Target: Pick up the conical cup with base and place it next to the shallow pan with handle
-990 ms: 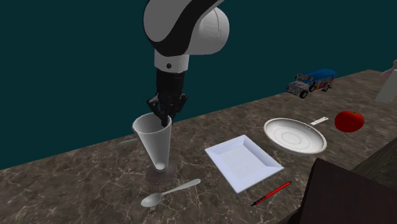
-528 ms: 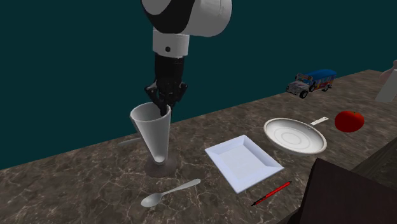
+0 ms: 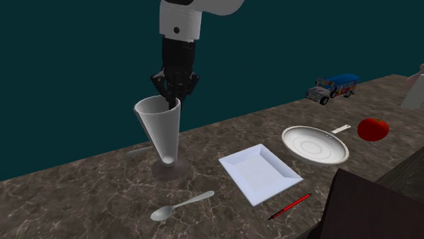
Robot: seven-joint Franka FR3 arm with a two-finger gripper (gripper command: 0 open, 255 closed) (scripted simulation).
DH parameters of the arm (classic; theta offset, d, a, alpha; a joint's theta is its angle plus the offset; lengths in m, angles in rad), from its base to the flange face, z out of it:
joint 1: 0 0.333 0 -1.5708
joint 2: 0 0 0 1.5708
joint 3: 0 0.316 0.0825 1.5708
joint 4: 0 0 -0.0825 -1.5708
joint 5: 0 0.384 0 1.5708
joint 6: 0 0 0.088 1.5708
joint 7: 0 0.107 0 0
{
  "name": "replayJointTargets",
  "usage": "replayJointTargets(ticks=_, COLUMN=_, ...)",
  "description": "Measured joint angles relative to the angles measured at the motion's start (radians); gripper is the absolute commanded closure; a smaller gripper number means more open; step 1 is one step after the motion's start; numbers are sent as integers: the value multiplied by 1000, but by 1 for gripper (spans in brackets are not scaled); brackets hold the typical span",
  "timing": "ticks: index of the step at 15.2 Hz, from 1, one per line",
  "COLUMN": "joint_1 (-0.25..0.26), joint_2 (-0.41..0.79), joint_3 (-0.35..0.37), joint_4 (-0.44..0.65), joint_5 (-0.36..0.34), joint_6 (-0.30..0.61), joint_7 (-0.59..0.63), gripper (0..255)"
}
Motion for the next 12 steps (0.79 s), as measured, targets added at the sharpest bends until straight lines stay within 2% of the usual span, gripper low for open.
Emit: replayJointTargets(ticks=12, joint_1=-2, joint_2=-39, joint_3=-1, joint_4=108, joint_5=-6, joint_6=-146, joint_7=20, gripper=255)
